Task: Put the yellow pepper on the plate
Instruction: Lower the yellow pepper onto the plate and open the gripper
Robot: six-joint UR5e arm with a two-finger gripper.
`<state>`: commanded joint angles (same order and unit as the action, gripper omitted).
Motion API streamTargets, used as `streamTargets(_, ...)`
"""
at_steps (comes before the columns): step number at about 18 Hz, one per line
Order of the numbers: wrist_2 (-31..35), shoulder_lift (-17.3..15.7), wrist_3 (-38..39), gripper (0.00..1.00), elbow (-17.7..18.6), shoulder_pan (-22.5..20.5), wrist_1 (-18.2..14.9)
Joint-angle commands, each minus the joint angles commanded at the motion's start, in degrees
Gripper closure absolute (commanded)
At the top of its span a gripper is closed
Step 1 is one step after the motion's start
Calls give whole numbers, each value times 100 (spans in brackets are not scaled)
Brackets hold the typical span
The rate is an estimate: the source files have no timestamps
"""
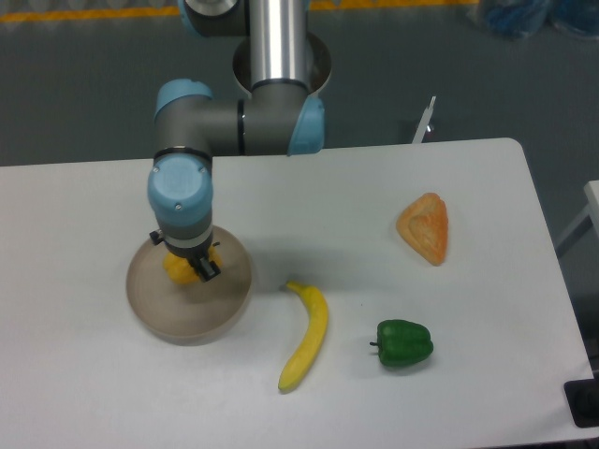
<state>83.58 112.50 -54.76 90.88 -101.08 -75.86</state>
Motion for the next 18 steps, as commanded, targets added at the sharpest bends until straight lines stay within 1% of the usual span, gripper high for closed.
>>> streamTargets(3,9,9,-9,30,202,0,456)
streamTargets(4,9,9,0,6,237,0,571)
streamTargets(5,26,0,9,0,263,0,650)
streamTargets(9,35,-70,0,0,246,0,721)
streamTargets(15,105,-254,-17,0,70,-52,748)
streamTargets(16,166,-316,-26,0,70,-105,748)
streamTargets(18,421,-465,-26,0,70,-351,748)
